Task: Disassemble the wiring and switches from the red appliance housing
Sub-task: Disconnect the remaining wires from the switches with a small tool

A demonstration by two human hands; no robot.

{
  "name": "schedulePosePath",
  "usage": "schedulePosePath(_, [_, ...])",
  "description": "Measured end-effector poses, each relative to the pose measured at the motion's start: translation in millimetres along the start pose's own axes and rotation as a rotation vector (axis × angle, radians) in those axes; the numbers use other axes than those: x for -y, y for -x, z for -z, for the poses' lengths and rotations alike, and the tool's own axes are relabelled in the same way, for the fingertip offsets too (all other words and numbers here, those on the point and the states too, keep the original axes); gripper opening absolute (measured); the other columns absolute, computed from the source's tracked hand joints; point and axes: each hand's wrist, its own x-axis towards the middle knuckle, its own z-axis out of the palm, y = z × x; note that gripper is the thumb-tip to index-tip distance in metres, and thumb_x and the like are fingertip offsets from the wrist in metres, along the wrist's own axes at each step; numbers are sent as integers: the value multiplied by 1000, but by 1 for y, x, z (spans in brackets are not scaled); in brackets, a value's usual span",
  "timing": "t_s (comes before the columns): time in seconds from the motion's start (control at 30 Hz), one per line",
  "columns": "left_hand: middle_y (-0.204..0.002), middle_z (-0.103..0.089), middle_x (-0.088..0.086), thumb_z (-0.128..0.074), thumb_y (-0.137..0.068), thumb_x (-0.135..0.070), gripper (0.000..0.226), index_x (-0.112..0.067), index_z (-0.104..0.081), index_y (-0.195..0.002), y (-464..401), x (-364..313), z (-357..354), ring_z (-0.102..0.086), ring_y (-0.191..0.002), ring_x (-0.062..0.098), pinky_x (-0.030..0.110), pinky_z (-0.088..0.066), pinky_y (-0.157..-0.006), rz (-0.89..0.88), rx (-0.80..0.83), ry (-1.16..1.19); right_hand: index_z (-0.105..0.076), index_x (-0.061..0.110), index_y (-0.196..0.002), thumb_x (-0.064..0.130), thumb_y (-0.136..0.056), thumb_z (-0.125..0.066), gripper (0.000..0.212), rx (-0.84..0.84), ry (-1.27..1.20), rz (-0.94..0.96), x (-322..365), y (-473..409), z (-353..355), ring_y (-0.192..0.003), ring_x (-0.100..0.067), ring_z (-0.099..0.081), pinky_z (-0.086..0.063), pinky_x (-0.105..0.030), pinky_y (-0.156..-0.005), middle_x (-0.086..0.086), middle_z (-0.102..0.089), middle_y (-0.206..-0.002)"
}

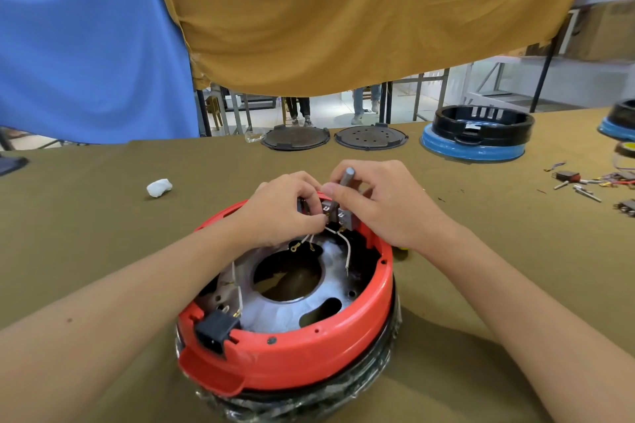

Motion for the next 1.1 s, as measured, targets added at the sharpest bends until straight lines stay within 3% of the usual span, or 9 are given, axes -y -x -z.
schedulePosePath(0.17, [-104,-55,-19,-74,-80,-22,18,-22,-65,-65,0,-1,0,-56,-85,8,51,-41,-102,1,-4,-10,-68,18,-81,31,-96,-64,20,-46,-32,-37,-1,0,-2,-66,-18,-63,-52,-46,-67,-1,-68,-68])
schedulePosePath(0.4, [-114,-57,-13,-74,-79,-21,19,-23,-64,-63,1,-1,0,-57,-94,10,49,-39,-103,2,-13,-17,-67,16,-76,29,-94,-66,22,-108,-148,-145,-1,-3,-6,-60,-12,-64,-51,-36,-67,1,-69,-62])
schedulePosePath(0.5, [-118,-58,-12,-74,-79,-20,19,-22,-64,-63,1,-1,-1,-59,-99,11,49,-39,-104,1,-16,-19,-67,15,-77,28,-94,-66,22,-120,-148,-163,-1,-3,-7,-64,-15,-65,-52,-40,-70,0,-69,-63])
schedulePosePath(0.67, [-101,-55,-19,-74,-79,-20,14,-16,-68,-67,0,1,-2,-56,-87,9,50,-40,-102,-1,-17,2,-66,15,-80,34,-97,-62,26,-98,-29,-72,5,2,-8,-67,-24,-61,-50,-49,-68,-3,-66,-67])
schedulePosePath(0.87, [-109,-58,-12,-74,-79,-19,13,-14,-69,-68,-1,1,-1,-59,-91,15,50,-41,-101,1,-11,10,-67,16,-85,33,-98,-61,22,-31,69,-25,6,1,-5,-73,-26,-61,-50,-47,-71,-4,-67,-72])
schedulePosePath(1.1, [-99,-53,-21,-74,-79,-19,15,-17,-66,-66,-1,1,-1,-53,-86,7,52,-40,-102,-10,-5,7,-67,19,-81,33,-97,-62,22,-70,14,-99,5,-1,-6,-73,-22,-62,-51,-49,-73,1,-67,-70])
